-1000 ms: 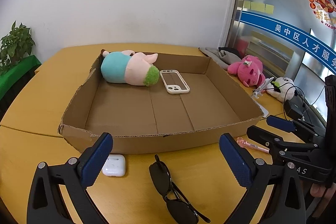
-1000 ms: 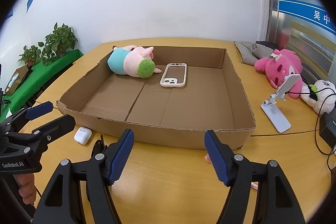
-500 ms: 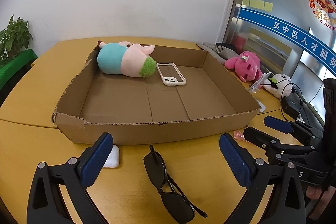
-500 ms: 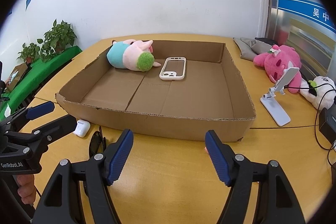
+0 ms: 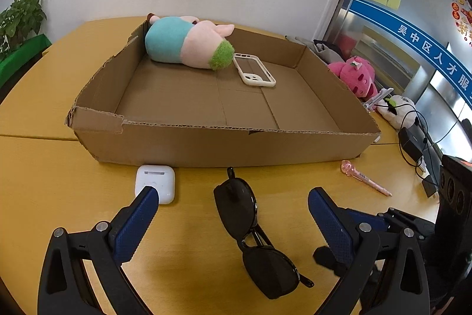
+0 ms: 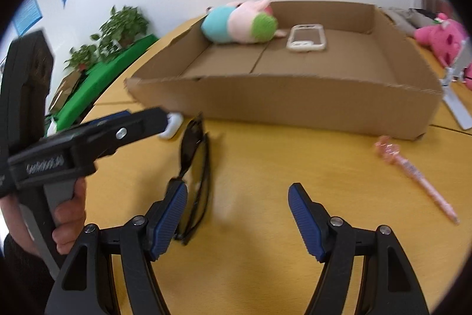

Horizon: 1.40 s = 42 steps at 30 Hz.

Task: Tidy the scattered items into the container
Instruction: 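Move the right tool toward the black sunglasses on the table, then close the right tool on the sunglasses' frame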

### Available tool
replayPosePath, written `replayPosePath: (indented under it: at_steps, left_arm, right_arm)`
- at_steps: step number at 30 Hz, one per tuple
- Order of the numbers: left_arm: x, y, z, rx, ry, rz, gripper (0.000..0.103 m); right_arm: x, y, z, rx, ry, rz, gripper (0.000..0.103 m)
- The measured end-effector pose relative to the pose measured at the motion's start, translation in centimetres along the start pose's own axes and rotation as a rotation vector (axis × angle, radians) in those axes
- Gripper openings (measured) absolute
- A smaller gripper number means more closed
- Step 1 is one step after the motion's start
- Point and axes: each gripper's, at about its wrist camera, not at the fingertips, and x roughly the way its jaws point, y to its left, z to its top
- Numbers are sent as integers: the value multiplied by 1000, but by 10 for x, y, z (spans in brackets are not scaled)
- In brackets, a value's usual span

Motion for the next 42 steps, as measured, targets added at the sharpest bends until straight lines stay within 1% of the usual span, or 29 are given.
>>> replayPosePath:
  at_steps: [4,8,10,12,16,19,21,23,25,26,27,28,29,30,31,32,33,34,35,36,37,39,40,41,42]
  left_arm:
    - [4,5,0,-6,23,9,103]
    - [11,10,-1,-10,50,23,103]
    - [13,13,-1,-15,60,21,103]
    - [12,16,-1,-28,58,10,103]
    - [-1,21,4,-41,28,-1,103]
    - [-9,24,11,-38,9,-4,103]
    - [-6,22,14,-13,25,11,103]
    - [1,18,14,16,52,33,103]
    - [15,16,14,40,103,43,103]
    - [24,16,13,44,136,59,102]
    - [30,16,12,48,159,69,102]
    - [36,15,11,53,177,75,102]
    - [41,14,10,57,194,79,101]
    - [46,13,9,61,213,82,99]
    - [50,11,8,66,231,81,98]
    - [56,9,5,75,252,81,95]
    - [60,6,3,82,268,80,92]
    - [64,4,0,89,285,78,89]
    - [68,3,-3,90,304,72,83]
    - [70,3,-5,79,315,58,80]
    - [70,3,-6,77,312,56,80]
    - [69,0,-8,90,310,82,74]
    - [69,-1,-8,94,309,91,73]
    - [68,-2,-9,97,307,96,69]
    - [67,-2,-9,94,305,92,60]
  right_arm:
    - [17,16,-5,-13,38,96,71]
    - [26,25,-8,-18,58,113,71]
    - [23,28,-9,-20,49,126,71]
    - [18,28,-9,-15,40,134,71]
    - [10,28,-12,31,41,187,71]
    - [12,40,-10,22,32,214,71]
    - [18,47,-9,6,32,206,71]
    - [30,52,-9,3,53,169,71]
    - [45,53,-14,16,87,131,71]
    - [50,52,-15,4,100,139,72]
    - [48,53,-16,-12,74,136,71]
    - [48,54,-16,-27,71,119,70]
    - [47,55,-17,-39,66,110,68]
    - [46,54,-17,-49,62,103,63]
    - [45,52,-17,-56,56,95,56]
    - [44,50,-17,-55,52,91,50]
    - [43,48,-18,-52,51,88,37]
    - [42,45,-18,-45,51,91,32]
    - [41,42,-18,-40,52,100,30]
    - [40,39,-18,-35,54,113,29]
    - [39,38,-19,-37,56,120,28]
    - [36,40,-22,-52,52,108,25]
    - [35,42,-24,-59,50,108,23]
    - [35,43,-26,-62,48,112,22]
    - [35,45,-28,-68,46,112,21]
